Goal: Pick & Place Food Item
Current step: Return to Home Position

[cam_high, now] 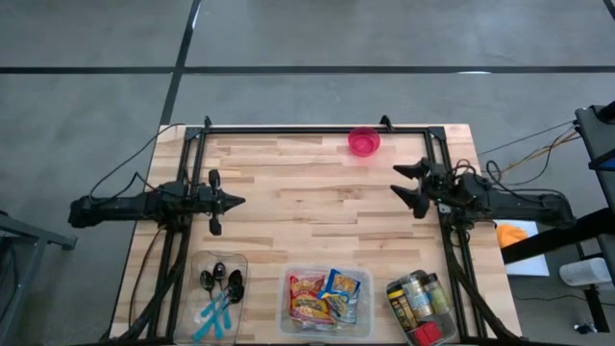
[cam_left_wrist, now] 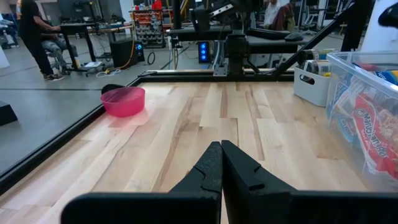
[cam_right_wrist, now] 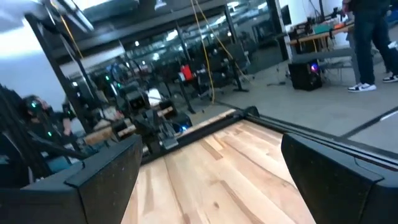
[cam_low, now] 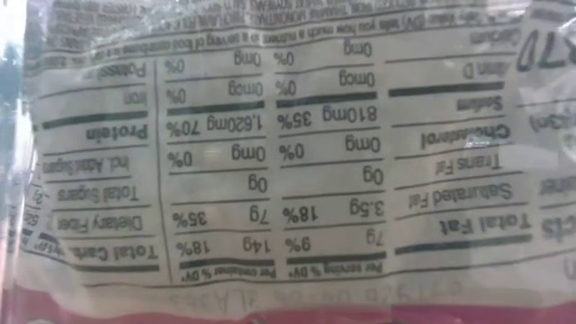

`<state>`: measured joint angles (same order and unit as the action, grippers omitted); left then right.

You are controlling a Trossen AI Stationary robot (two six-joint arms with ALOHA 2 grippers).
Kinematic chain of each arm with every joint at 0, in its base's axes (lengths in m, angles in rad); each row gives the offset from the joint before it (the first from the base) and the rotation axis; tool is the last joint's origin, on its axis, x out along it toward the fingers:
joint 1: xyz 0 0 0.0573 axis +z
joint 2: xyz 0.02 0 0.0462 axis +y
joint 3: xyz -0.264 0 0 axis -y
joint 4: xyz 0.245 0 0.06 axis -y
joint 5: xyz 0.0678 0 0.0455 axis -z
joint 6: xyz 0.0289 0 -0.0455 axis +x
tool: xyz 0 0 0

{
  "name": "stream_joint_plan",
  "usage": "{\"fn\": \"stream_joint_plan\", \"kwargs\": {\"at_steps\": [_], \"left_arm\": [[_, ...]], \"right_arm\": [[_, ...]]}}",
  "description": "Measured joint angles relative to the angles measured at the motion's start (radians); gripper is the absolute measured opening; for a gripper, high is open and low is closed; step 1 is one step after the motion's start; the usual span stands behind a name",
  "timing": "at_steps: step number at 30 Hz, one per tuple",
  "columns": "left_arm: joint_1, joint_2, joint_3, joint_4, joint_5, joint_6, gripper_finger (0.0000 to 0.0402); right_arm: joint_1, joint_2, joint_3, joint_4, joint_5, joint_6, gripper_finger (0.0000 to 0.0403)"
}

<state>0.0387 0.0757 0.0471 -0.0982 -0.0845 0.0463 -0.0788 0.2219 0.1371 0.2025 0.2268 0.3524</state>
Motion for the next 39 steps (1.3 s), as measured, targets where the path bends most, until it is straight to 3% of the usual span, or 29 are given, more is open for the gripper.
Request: {"fn": "stream_joint_plan", "kwargs": {"at_steps": [7,39], "left_arm": [[0.0,0.0,0.0,0.0,0.0,0.0,0.0],[0.0,0.013,-0.001,0.0,0.0,0.0,0.0]], "right_arm": [[0.0,-0.219,-0.05,-0.154,-0.001,0.057,0.0381],[0.0,-0.174,-0.108,-0.225,-0.071,0.086,0.0381]]}}
